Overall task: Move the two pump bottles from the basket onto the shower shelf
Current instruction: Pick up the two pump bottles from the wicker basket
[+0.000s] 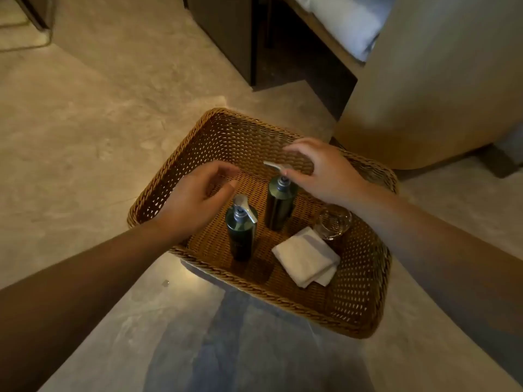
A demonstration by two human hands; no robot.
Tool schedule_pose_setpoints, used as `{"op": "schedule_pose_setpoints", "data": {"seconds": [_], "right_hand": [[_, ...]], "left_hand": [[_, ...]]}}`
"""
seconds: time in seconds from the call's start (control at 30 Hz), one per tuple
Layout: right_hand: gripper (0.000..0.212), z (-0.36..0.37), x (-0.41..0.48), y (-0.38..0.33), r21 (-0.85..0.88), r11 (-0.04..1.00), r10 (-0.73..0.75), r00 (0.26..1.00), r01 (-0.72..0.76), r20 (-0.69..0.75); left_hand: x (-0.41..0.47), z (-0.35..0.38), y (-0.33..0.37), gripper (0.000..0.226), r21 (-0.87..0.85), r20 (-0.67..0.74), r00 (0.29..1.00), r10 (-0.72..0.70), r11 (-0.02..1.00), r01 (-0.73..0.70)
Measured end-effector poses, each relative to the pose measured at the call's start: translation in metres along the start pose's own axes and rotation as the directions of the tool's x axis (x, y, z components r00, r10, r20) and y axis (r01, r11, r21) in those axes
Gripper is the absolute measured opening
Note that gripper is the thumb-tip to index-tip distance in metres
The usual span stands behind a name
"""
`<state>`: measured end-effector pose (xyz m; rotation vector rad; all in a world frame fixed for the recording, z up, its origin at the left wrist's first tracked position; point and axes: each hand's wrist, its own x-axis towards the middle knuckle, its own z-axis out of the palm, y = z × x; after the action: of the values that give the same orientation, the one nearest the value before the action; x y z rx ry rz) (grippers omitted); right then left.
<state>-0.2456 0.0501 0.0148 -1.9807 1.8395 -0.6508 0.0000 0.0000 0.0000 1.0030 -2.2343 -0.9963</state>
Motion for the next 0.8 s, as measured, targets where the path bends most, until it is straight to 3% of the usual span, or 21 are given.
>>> {"op": "schedule_pose_setpoints", "data": {"seconds": [0.37, 0.8], "right_hand": [[0.045, 0.014, 0.002, 0.01, 0.018, 0.999, 0.049, 0.999, -0.049, -0.011], [0.03, 0.016, 0.006, 0.007, 0.041, 0.998, 0.039, 0.999, -0.038, -0.017]], "left_hand": [[0.01, 0.013, 0.001, 0.025, -0.083, 0.085, 0.993, -0.077, 0.993, 0.084], [0.003, 0.01, -0.008, 0.011, -0.139, 0.148, 0.98, -0.134, 0.978, 0.155]]}}
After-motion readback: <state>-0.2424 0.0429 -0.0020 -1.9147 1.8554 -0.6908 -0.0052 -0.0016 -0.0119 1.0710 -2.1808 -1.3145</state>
